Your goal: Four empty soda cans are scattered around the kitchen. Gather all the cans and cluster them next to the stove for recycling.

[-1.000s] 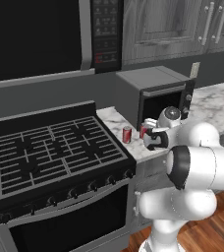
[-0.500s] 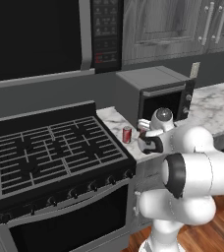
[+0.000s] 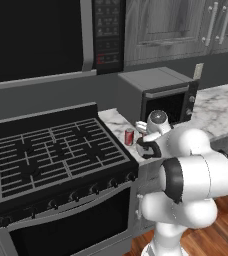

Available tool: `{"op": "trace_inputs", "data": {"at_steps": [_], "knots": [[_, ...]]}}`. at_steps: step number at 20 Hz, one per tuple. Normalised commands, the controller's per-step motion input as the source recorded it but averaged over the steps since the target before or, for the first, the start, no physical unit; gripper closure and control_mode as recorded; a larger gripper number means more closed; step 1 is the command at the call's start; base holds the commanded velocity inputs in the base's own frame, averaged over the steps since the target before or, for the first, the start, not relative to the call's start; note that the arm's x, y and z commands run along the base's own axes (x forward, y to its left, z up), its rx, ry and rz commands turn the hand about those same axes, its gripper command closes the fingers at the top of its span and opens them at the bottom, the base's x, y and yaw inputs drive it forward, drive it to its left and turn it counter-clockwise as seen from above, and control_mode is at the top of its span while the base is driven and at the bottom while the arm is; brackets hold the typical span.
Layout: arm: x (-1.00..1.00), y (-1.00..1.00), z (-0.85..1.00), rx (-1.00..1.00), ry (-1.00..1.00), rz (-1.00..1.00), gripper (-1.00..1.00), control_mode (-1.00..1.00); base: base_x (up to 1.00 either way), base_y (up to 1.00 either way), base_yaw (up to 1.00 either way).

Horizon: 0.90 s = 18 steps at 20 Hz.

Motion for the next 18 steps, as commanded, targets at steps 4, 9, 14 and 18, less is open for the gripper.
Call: {"op": "trace_inputs", "data": {"at_steps": [4,9,14,18], "knots": [[0.09,0.14,-0.13,0.00,0.03,-0.03,1.00,-1.00,0.00,0.00,0.00],[0.02,0.09,-0.08,0.00,0.05,-0.01,1.00,-1.00,0.00,0.00,0.00],[0.00,0.14,-0.09,0.00,0.07,-0.01,1.00,-1.00,0.00,0.00,0.00],[0.00,0.10,-0.06,0.00,0.02,0.00,1.00,-1.00,0.00,0.00,0.00]]}}
